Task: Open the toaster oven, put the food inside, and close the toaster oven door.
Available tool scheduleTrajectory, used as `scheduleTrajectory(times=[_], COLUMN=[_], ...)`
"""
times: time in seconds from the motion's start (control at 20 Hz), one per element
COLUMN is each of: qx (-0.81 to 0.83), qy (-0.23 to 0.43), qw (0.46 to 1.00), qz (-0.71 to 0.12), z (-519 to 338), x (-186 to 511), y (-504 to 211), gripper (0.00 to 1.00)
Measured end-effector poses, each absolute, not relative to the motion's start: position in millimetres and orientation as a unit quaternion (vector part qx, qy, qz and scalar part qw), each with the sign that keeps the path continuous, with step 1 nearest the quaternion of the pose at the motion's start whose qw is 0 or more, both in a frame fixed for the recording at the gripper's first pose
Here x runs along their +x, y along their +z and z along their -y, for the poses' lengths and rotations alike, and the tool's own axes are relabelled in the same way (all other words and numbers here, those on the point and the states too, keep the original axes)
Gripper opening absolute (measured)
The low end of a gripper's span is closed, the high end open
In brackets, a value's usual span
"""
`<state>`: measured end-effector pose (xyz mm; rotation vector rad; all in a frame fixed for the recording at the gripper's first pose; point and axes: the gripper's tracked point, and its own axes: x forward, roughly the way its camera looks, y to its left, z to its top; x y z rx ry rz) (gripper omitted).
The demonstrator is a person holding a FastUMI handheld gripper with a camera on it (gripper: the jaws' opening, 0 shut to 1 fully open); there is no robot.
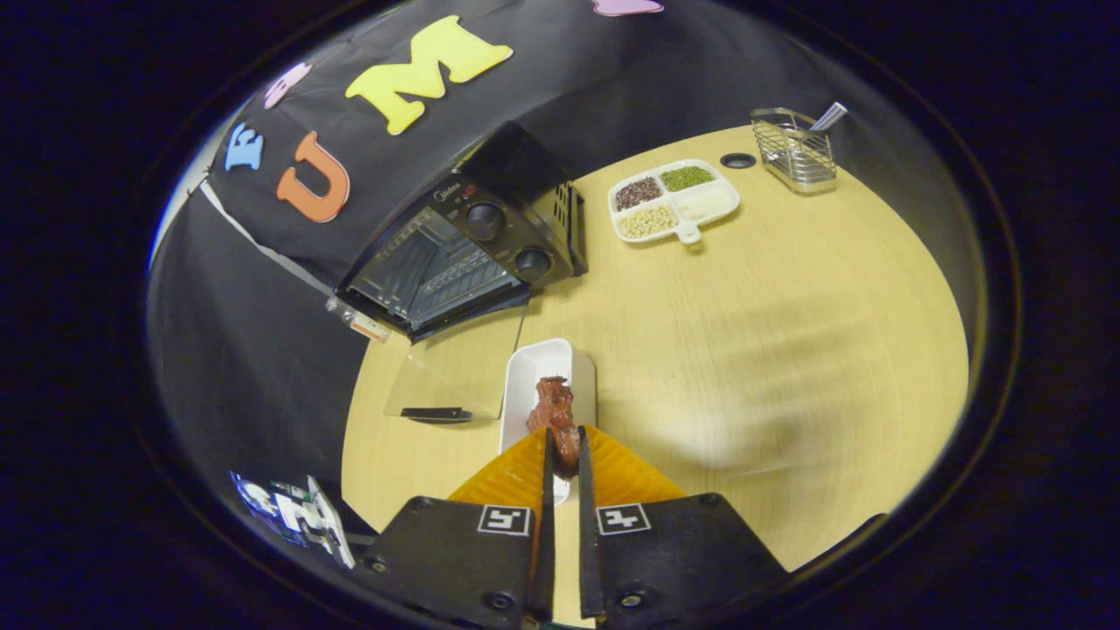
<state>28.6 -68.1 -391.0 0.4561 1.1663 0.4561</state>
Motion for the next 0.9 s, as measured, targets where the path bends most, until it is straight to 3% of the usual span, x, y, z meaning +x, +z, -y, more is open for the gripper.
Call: scheduleTrajectory(times=[0.2, 0.55, 0.9], qx=[0.144, -0.040, -0.086], qy=[0.218, 0.220, 0.239], qw=[0.815, 0.888, 0.918], qz=[-0.517, -0.401, -0.306], z=[62, 42, -17], x=[12, -4, -11], y=[-375, -317, -281], gripper=[0.10, 0.10, 0.10])
